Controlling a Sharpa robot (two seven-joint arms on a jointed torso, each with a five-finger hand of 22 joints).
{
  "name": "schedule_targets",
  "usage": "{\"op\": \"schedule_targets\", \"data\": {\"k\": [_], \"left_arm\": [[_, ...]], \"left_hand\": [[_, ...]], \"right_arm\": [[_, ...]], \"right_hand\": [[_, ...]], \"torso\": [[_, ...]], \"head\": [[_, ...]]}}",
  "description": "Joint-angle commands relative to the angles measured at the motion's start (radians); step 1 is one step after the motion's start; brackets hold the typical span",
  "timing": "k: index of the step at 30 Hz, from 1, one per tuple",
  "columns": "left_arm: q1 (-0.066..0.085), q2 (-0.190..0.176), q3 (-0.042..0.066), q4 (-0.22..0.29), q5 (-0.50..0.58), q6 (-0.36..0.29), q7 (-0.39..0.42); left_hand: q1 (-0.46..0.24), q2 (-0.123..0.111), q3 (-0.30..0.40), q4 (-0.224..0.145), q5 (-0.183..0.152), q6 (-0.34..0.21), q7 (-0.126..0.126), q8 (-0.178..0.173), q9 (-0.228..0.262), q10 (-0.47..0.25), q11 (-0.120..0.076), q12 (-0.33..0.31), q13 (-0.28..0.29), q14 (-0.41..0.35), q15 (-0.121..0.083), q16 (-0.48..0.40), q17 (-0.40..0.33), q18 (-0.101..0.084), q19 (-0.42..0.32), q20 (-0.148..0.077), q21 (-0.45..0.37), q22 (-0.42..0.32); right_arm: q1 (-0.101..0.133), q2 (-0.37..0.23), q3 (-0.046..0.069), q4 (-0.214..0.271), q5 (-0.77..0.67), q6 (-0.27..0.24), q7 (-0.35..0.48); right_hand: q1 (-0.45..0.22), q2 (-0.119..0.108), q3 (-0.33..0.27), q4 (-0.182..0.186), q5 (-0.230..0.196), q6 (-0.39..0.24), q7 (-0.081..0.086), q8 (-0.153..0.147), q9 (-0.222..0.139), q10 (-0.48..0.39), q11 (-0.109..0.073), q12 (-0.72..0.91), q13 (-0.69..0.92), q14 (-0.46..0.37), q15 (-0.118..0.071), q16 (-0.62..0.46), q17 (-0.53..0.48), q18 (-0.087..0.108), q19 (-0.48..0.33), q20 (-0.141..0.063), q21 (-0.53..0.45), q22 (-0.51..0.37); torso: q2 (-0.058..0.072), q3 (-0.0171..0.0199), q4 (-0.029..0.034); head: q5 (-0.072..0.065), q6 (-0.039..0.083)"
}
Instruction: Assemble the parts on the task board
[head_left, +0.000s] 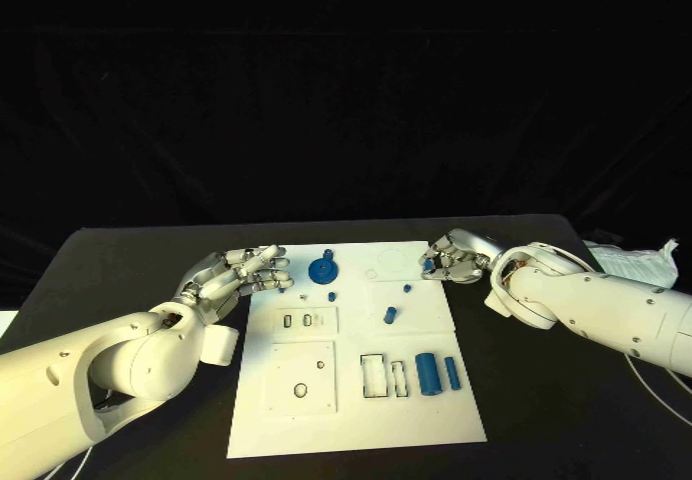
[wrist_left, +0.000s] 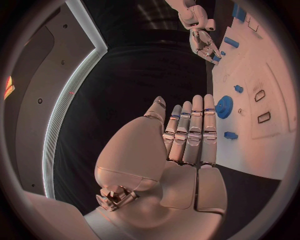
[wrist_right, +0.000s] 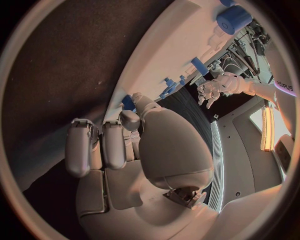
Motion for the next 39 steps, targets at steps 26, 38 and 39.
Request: {"op": "schedule_targets", "data": {"k": [26,38,39], "left_arm": [[0.0,0.004,0.0,0.005,0.001,0.015,-0.006],[0.0,0.012,0.0,0.004,0.001,0.015,-0.009],[0.0,0.012,0.0,0.003,0.001,0.012,-0.008]], "left_hand": [[0.0,0.004,0.0,-0.002,0.004,-0.002,0.002,-0.006,-0.001,0.001,0.003,-0.004,-0.002,0.0,-0.001,-0.008,-0.002,0.011,-0.004,0.004,-0.004,-0.002],[0.003,0.005,0.002,-0.005,0.004,-0.002,0.001,-0.006,-0.001,0.001,0.003,-0.004,-0.002,0.002,-0.001,-0.01,-0.003,0.011,-0.003,0.004,-0.005,-0.003],[0.003,0.005,0.002,-0.005,0.004,-0.002,0.001,-0.006,-0.001,0.001,0.003,-0.004,-0.002,0.002,-0.001,-0.01,-0.003,0.011,-0.003,0.004,-0.005,-0.003]], "right_arm": [[0.007,-0.018,0.0,0.102,0.099,-0.022,-0.045],[0.031,0.001,0.002,0.212,0.016,-0.032,-0.177],[0.032,0.006,0.002,0.221,0.008,-0.032,-0.201]], "right_hand": [[0.003,0.06,0.068,-0.015,-0.006,-0.028,0.008,-0.005,0.014,-0.057,-0.003,-0.098,-0.073,0.041,-0.007,-0.028,-0.029,-0.013,-0.02,-0.009,-0.014,-0.042],[0.003,0.055,0.079,-0.024,-0.015,-0.023,0.006,-0.003,0.017,-0.055,-0.004,-0.103,-0.078,0.037,-0.006,-0.044,-0.046,-0.01,-0.025,-0.007,-0.02,-0.053],[0.004,0.055,0.081,-0.025,-0.015,-0.023,0.006,-0.003,0.018,-0.057,-0.004,-0.107,-0.081,0.036,-0.006,-0.048,-0.05,-0.009,-0.027,-0.007,-0.022,-0.057]], "torso": [[-0.002,-0.0004,-0.0017],[-0.005,-0.0019,0.0009],[-0.005,-0.0017,0.0012]], "head": [[0.0,-0.001],[0.004,0.008],[0.006,0.008]]}}
